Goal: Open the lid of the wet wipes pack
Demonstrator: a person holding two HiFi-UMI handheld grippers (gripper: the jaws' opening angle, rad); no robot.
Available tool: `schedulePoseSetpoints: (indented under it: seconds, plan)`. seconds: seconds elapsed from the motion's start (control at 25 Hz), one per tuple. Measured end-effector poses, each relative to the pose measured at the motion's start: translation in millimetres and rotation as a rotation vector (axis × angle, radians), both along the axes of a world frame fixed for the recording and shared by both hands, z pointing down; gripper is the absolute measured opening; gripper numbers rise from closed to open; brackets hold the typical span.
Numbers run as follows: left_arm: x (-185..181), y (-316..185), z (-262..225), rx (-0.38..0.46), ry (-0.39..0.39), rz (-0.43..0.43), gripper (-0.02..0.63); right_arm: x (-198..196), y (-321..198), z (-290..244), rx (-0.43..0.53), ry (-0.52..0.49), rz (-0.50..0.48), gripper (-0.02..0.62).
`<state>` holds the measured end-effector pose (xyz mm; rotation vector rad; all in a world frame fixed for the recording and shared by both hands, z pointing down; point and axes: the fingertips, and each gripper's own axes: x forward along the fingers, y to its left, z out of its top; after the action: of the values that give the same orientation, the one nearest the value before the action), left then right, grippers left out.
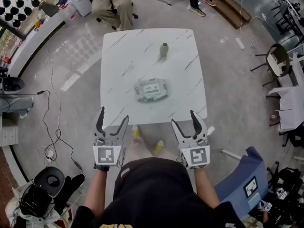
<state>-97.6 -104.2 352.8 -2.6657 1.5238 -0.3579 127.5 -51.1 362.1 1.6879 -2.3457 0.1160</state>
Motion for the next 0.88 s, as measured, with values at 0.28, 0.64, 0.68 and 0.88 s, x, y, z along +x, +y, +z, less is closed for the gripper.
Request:
schedulePoseSetpoints:
  seconds: [0.28, 0.64, 0.68, 0.88]
  plan:
    - [-12.4, -60.8, 10.5, -0.011, 0.009, 0.149, 0.394, -34.1, -37.3, 2.6, -0.019, 0.131, 0.083, 0.305]
    - [0.9, -108.0, 92.3, -0.161, -0.02, 0.291, 0.387, -51.6, -76.2, 40.2, -0.064, 0.289, 0.107, 0.299]
    - [4.4, -111.9, 103.6, -0.176, -0.026, 0.292, 0.387, -52.1, -82.1, 47.8, -0.065, 0.31, 0.09, 0.299]
    - [21.4, -125.8, 145.8, -0.229, -0.07, 0.295, 0.379, -52.2, -109.5, 87.4, -0.103, 0.381, 0.011, 0.296]
